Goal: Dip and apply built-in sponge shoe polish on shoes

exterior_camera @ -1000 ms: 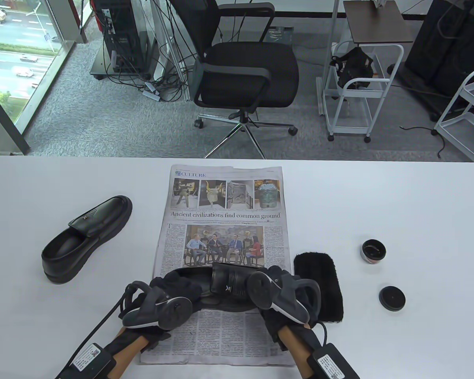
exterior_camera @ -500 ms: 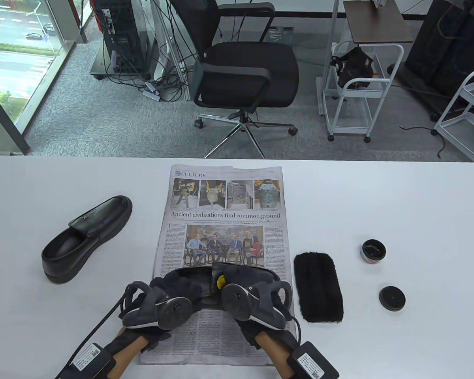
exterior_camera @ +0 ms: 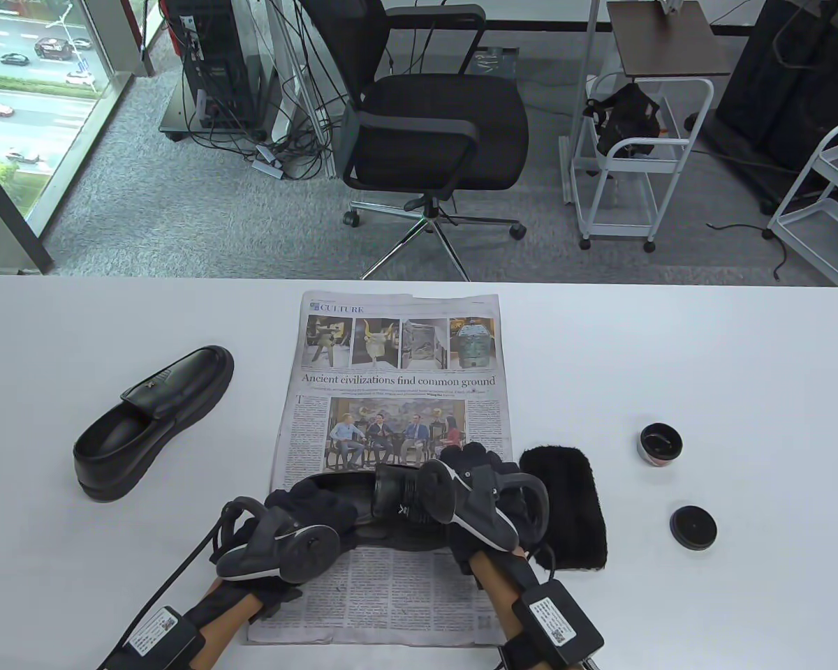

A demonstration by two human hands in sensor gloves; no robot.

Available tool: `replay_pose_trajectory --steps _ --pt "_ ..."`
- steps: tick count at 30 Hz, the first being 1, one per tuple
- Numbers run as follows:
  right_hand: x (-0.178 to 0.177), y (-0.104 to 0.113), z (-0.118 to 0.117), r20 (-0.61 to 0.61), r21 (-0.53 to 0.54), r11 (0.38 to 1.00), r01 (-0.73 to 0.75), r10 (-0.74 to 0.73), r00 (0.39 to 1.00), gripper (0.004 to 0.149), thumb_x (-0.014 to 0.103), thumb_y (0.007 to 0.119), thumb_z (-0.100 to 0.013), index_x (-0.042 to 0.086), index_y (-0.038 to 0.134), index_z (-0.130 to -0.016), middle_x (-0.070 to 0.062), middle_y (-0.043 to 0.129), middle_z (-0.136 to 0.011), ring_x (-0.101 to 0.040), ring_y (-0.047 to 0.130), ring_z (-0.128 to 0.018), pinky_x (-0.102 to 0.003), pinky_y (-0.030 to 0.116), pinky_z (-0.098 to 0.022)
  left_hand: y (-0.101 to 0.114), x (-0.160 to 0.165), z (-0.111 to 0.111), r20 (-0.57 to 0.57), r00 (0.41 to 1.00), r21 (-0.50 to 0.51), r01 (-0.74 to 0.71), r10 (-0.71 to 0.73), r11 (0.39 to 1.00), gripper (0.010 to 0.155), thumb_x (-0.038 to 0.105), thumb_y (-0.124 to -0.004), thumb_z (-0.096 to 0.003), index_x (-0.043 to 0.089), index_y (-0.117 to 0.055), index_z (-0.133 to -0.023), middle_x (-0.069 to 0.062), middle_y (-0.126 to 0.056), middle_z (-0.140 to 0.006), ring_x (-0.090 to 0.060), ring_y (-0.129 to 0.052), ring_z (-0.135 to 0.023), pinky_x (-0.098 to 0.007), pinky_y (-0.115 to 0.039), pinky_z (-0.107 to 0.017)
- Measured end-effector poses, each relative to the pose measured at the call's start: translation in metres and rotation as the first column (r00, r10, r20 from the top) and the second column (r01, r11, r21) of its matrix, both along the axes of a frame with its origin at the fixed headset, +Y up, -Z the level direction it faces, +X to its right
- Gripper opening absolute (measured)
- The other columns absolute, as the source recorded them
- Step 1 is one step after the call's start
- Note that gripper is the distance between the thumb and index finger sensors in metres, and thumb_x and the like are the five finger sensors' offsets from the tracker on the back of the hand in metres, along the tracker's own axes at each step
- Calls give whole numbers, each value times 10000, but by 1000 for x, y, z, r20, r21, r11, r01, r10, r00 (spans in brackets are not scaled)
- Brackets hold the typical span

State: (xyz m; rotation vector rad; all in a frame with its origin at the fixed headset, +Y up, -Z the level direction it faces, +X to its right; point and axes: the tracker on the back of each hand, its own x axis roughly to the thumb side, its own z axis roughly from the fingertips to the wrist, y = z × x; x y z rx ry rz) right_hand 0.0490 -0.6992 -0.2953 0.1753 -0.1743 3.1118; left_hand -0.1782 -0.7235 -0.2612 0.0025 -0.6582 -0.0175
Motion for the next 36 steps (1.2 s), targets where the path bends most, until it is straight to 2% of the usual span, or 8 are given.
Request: replay_pose_trajectory --steps 5,12,15,18,23,29,36 --pt "7 -2 15 -20 -42 997 60 -61 998 432 374 793 -427 160 836 -800 -126 923 -627 -251 959 -404 -539 811 -471 0 0 0 2 1000 0 -1 1 1000 468 488 -673 -578 199 -726 -943 -76 -851 -816 -353 -692 -817 -526 -710 -477" --pt "-13 -2 31 -83 -92 982 166 -174 981 429 371 795 -430 158 835 -800 -127 926 -626 -254 963 -404 -542 809 -472 0 0 0 2 1000 0 -1 1 1000 469 488 -673 -578 198 -727 -942 -77 -851 -815 -352 -692 -817 -527 -710 -477" --pt "-25 1 33 -118 -111 958 263 -275 954 428 366 792 -431 161 829 -805 -129 920 -639 -260 960 -417 -546 800 -485 0 0 0 2 1000 0 -1 1 1000 468 487 -673 -578 198 -727 -942 -77 -851 -816 -353 -692 -817 -526 -711 -477" --pt "-40 6 28 -155 -71 944 324 -331 931 433 349 788 -429 147 819 -811 -135 911 -654 -278 955 -437 -562 785 -496 0 0 0 2 1000 0 -1 1 1000 469 488 -673 -577 198 -728 -942 -77 -852 -815 -352 -692 -817 -526 -711 -477" --pt "-51 10 13 -163 -3 954 301 -298 941 444 336 778 -424 143 797 -823 -137 897 -667 -284 948 -454 -569 773 -508 -1 0 -1 2 1000 0 0 0 1000 468 488 -674 -577 199 -729 -940 -77 -851 -816 -351 -692 -818 -527 -711 -477" --pt "-38 6 -6 -52 -20 963 270 -271 961 448 319 768 -421 149 788 -835 -145 883 -689 -291 940 -472 -575 760 -519 -1 0 -1 2 1000 0 1 -1 1000 468 486 -671 -577 198 -728 -941 -77 -850 -816 -351 -692 -818 -527 -711 -478" --pt "-14 0 -5 9 -38 997 72 -71 997 446 315 772 -420 154 793 -836 -140 889 -694 -293 944 -479 -574 760 -527 -1 0 -1 -1 1000 -1 2 -2 1000 467 486 -671 -578 198 -729 -941 -77 -852 -815 -351 -693 -819 -527 -712 -478"
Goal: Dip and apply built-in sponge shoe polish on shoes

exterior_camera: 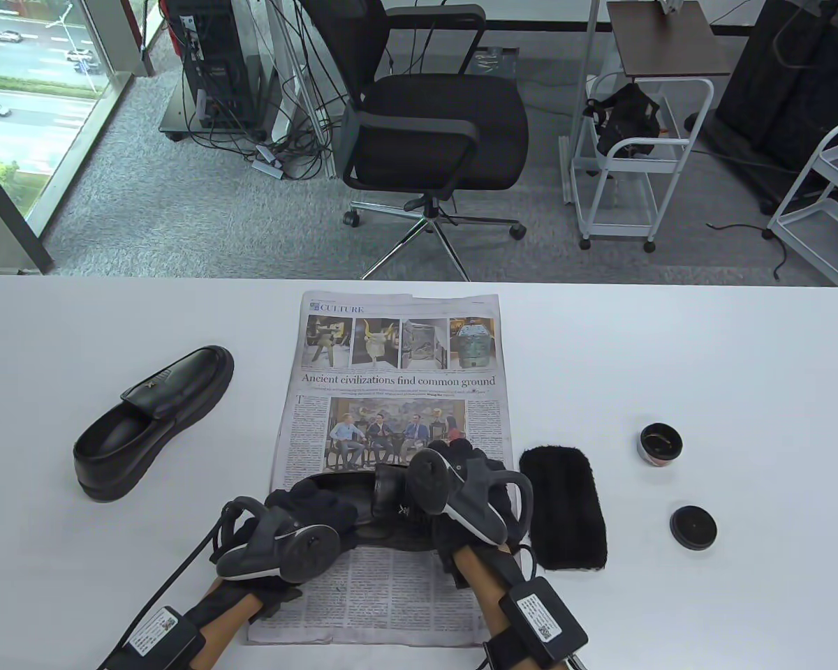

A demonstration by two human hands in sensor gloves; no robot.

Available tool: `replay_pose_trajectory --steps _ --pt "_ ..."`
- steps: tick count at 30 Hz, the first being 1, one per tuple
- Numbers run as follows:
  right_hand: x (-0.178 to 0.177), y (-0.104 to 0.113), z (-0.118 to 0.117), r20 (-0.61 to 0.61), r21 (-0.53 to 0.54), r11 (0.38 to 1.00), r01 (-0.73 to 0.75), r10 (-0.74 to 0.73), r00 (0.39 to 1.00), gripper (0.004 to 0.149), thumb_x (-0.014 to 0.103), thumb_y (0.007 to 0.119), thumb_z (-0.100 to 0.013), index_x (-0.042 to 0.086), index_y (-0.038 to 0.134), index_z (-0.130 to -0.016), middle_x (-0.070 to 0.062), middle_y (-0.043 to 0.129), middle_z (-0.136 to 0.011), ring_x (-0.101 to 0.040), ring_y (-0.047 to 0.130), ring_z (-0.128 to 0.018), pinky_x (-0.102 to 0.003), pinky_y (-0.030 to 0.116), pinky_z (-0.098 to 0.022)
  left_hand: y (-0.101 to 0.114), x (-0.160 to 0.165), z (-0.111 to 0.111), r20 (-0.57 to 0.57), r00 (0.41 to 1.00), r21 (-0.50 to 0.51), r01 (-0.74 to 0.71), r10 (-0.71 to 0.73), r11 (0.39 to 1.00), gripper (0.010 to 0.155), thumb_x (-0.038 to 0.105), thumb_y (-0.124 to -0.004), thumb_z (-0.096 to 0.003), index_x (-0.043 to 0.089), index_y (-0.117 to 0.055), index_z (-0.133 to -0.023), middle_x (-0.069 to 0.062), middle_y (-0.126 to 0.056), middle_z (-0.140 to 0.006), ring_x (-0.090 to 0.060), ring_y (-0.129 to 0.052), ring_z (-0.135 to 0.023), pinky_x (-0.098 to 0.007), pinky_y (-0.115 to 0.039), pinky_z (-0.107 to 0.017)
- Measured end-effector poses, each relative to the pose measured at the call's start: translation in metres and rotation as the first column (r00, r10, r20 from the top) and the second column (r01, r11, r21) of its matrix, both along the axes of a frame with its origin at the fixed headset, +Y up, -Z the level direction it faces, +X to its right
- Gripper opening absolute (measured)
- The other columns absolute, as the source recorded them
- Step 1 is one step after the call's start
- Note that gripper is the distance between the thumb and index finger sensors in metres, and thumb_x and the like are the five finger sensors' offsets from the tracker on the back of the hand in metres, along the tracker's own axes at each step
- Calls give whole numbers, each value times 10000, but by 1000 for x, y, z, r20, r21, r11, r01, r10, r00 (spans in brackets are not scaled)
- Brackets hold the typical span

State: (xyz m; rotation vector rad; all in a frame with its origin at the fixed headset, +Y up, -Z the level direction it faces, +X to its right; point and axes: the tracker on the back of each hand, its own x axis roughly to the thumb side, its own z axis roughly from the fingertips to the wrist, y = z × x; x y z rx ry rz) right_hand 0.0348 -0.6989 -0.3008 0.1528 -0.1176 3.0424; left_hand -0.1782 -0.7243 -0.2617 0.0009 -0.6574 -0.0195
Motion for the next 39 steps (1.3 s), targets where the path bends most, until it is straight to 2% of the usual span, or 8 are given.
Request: replay_pose_trajectory --steps 6,14,18,24,31,35,36,39 --pt "10 -1 17 -21 -38 999 -6 5 1000 444 336 774 -429 148 799 -830 -133 899 -674 -281 951 -461 -565 775 -514 0 0 0 1 1000 1 0 0 1000 465 487 -671 -578 200 -729 -939 -77 -851 -815 -352 -693 -817 -527 -712 -477" --pt "-6 0 32 -65 -110 976 187 -195 979 446 338 778 -433 135 792 -830 -138 896 -670 -282 948 -459 -566 775 -506 0 0 0 2 1000 -1 -1 1 1000 466 486 -672 -577 198 -730 -939 -77 -853 -814 -353 -693 -817 -528 -711 -476" --pt "-23 2 34 -121 -82 947 312 -320 940 447 317 765 -433 133 770 -840 -147 871 -693 -297 930 -485 -579 752 -523 0 0 0 3 1000 -1 -2 2 1000 465 486 -672 -577 200 -730 -939 -77 -852 -814 -353 -693 -817 -527 -712 -477" --pt "-34 8 22 -142 41 973 228 -220 965 450 324 761 -431 142 768 -842 -140 871 -696 -294 931 -489 -578 751 -526 0 0 0 2 1000 -1 -2 2 1000 466 485 -672 -578 198 -730 -939 -78 -851 -816 -353 -693 -817 -527 -711 -478" --pt "-19 0 16 -67 81 980 180 -175 982 456 318 765 -430 139 766 -849 -148 869 -695 -299 928 -487 -581 747 -528 0 0 0 3 1000 -1 -2 2 1000 465 486 -672 -577 200 -730 -939 -77 -852 -815 -353 -692 -817 -526 -711 -477" --pt "-3 -2 15 -9 57 996 72 -71 997 456 312 772 -430 140 768 -853 -151 869 -695 -301 926 -488 -582 744 -532 0 0 0 1 1000 -1 -3 3 1000 465 487 -672 -577 200 -731 -938 -78 -852 -814 -352 -693 -816 -527 -711 -476" --pt "2 -3 14 6 8 999 48 -48 999 457 319 767 -433 144 764 -855 -144 868 -693 -291 926 -486 -578 747 -532 0 0 0 1 1000 0 -2 2 1000 464 487 -671 -577 201 -729 -939 -77 -852 -815 -352 -692 -817 -526 -711 -476" --pt "10 -4 17 18 -46 989 143 -143 990 458 322 770 -440 134 759 -857 -148 869 -676 -293 921 -474 -579 747 -523 0 0 0 0 1000 0 -2 2 1000 465 487 -671 -577 200 -729 -939 -76 -852 -815 -352 -693 -817 -525 -712 -477"
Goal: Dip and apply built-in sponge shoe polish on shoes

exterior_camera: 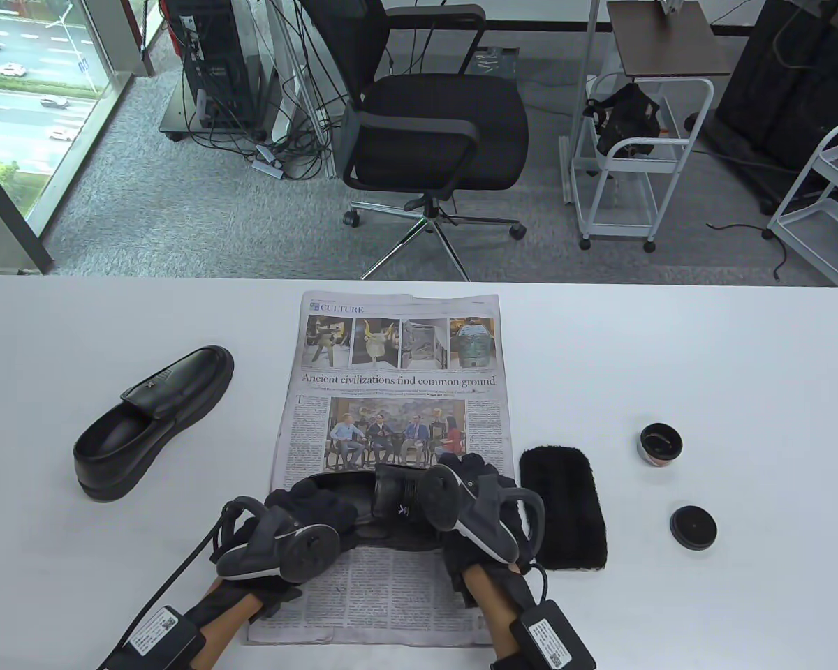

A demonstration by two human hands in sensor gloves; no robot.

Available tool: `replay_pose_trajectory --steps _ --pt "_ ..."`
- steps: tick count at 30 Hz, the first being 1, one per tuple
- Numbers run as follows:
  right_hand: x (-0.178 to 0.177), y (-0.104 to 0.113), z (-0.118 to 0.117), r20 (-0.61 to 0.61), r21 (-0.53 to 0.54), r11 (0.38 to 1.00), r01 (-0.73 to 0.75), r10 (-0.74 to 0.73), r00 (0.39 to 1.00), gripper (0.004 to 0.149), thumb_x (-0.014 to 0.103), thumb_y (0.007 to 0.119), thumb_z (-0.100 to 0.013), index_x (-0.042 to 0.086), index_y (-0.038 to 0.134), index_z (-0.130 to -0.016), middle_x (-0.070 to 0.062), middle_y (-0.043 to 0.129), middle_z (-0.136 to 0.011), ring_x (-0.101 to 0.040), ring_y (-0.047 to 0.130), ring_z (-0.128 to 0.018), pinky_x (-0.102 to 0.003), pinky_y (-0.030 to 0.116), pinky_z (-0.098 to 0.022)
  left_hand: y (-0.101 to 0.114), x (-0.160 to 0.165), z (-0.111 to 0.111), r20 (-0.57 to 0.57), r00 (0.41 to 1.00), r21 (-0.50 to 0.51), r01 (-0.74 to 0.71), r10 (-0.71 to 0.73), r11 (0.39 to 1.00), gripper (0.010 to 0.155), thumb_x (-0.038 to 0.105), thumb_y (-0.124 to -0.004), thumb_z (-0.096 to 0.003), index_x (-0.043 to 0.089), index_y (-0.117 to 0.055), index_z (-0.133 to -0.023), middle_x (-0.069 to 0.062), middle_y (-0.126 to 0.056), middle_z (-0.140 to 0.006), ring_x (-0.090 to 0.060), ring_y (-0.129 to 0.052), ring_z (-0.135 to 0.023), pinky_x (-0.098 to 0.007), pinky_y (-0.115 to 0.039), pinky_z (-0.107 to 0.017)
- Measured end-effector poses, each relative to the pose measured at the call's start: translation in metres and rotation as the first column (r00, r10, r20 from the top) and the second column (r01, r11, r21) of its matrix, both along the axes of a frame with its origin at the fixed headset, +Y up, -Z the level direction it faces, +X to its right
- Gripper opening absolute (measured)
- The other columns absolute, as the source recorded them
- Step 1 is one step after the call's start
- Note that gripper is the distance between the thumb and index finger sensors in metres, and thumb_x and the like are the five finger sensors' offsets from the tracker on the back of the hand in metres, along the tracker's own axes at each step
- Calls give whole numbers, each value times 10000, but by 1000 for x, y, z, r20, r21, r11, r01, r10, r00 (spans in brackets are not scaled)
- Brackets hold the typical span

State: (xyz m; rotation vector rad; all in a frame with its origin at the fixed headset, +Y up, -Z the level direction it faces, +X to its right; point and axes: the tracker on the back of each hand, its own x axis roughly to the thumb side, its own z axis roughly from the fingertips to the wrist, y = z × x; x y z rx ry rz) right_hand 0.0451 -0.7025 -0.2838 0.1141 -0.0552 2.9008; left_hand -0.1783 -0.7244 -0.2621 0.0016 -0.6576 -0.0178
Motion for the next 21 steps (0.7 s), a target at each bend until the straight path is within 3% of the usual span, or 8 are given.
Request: replay_pose_trajectory --steps 5,10,15,21 --pt "-2 2 6 -34 -84 996 -6 3 999 458 347 778 -445 119 768 -842 -140 887 -637 -273 932 -437 -564 769 -501 0 0 0 0 1000 1 1 -1 1000 465 488 -671 -577 200 -730 -938 -77 -852 -814 -351 -693 -816 -525 -712 -476" --pt "-13 3 10 -77 -139 987 82 -94 993 464 345 778 -447 107 761 -845 -142 884 -638 -273 930 -440 -563 768 -501 0 0 0 -1 1000 1 1 -1 1000 464 487 -671 -577 200 -730 -937 -76 -852 -814 -350 -693 -817 -526 -712 -477" --pt "-24 3 12 -157 -26 972 234 -236 959 460 336 770 -444 118 757 -849 -135 885 -646 -275 929 -444 -562 765 -506 0 0 0 0 1000 1 0 0 1000 464 487 -670 -578 200 -729 -937 -76 -852 -814 -352 -693 -816 -525 -712 -477" --pt "-28 2 8 -135 120 983 138 -122 983 462 341 761 -442 133 753 -855 -131 881 -665 -289 927 -465 -574 753 -517 0 0 0 1 1000 0 0 0 1000 463 487 -671 -577 200 -731 -937 -76 -852 -814 -352 -693 -816 -526 -711 -476"
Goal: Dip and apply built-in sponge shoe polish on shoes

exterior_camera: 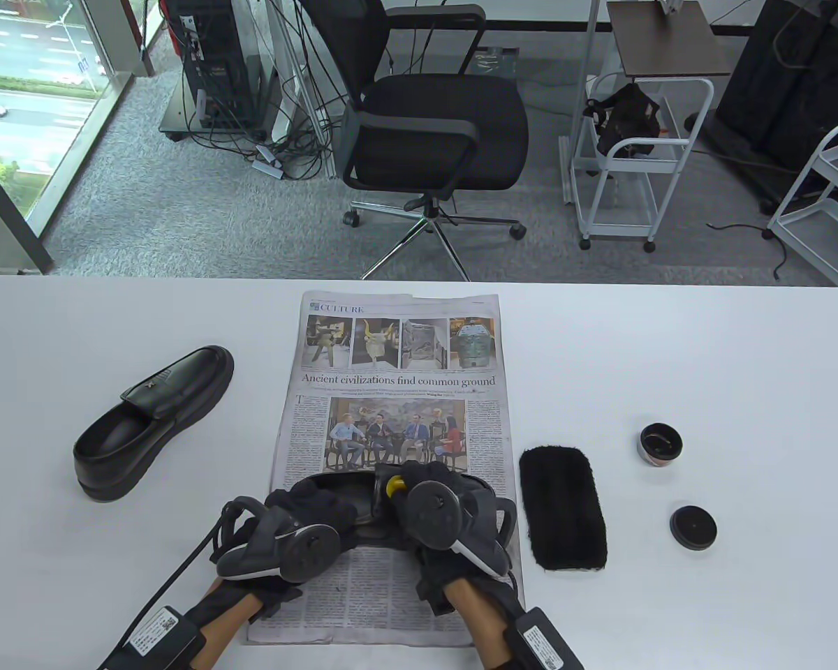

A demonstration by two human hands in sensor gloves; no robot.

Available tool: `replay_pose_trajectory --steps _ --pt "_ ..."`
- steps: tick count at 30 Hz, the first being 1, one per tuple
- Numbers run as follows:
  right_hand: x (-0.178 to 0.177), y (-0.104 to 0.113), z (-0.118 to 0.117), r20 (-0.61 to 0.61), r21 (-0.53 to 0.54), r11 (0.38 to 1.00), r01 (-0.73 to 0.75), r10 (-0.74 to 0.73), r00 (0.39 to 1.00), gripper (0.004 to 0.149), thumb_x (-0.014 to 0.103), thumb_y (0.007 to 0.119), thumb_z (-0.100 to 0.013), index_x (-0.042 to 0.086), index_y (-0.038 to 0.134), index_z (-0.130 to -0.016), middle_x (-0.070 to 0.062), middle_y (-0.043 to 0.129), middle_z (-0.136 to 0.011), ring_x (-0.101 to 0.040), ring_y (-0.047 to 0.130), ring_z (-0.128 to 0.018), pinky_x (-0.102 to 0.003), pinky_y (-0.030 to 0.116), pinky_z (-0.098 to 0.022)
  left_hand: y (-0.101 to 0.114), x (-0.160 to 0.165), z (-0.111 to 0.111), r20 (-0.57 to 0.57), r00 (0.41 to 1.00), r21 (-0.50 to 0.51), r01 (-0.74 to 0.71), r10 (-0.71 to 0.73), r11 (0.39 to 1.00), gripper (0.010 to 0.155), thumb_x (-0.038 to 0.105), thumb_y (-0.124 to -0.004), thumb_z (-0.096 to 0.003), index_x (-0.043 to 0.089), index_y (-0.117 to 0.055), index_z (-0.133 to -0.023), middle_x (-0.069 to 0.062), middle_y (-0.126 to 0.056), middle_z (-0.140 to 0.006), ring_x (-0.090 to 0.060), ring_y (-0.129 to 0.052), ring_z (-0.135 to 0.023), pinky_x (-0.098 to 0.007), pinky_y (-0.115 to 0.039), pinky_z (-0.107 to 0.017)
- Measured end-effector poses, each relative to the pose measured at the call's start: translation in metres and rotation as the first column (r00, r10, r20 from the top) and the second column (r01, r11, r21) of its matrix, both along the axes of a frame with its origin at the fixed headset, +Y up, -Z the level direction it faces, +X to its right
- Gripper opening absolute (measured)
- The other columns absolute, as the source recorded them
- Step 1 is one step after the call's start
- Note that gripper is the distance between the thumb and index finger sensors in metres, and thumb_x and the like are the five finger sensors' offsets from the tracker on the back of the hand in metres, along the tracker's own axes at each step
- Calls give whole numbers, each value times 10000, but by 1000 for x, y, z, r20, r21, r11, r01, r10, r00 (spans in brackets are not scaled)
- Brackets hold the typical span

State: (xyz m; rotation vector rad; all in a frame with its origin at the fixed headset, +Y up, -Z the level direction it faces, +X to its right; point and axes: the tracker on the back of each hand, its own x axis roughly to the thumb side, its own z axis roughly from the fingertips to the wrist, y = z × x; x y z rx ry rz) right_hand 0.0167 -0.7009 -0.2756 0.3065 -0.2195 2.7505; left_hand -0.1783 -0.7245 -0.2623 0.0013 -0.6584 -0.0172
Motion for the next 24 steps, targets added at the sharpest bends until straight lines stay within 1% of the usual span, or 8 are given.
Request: replay_pose_trajectory --steps 6,9,12,18,20,24 --pt "12 -3 -8 75 -10 998 -60 61 995 470 332 765 -440 134 752 -866 -142 876 -668 -292 922 -465 -575 750 -516 0 0 0 1 1000 0 0 0 1000 464 487 -672 -577 200 -731 -936 -77 -853 -814 -352 -693 -816 -526 -712 -477" --pt "22 -4 -11 108 -34 994 -100 103 989 456 337 774 -438 170 772 -862 -127 888 -664 -287 925 -463 -570 753 -518 0 0 0 -1 1000 0 0 0 1000 463 487 -672 -577 201 -732 -936 -77 -853 -813 -351 -694 -816 -525 -712 -478" --pt "32 -3 -11 141 -57 991 -119 126 982 449 334 791 -434 167 791 -851 -128 896 -654 -290 925 -457 -571 754 -519 0 0 0 -1 1000 0 0 0 1000 463 488 -672 -577 201 -732 -936 -78 -853 -814 -351 -694 -816 -525 -712 -478" --pt "41 0 -9 140 -125 982 -138 155 978 439 356 806 -435 142 826 -818 -129 918 -605 -278 931 -417 -563 771 -500 0 0 0 -1 1000 -1 0 0 1000 461 487 -673 -577 202 -733 -935 -77 -854 -813 -351 -695 -816 -527 -712 -477" --pt "40 1 -8 131 -160 976 -149 171 977 442 359 801 -438 132 818 -817 -130 917 -596 -273 930 -408 -560 775 -493 0 0 0 -1 1000 -1 0 0 1000 461 487 -673 -577 203 -732 -935 -77 -854 -812 -351 -694 -816 -525 -712 -478" --pt "34 1 -5 99 -188 967 -172 193 976 448 362 795 -441 117 808 -816 -131 917 -587 -264 933 -394 -553 783 -482 0 0 0 -1 1000 -1 0 0 1000 461 487 -672 -577 203 -733 -935 -77 -854 -812 -351 -694 -816 -526 -713 -477"
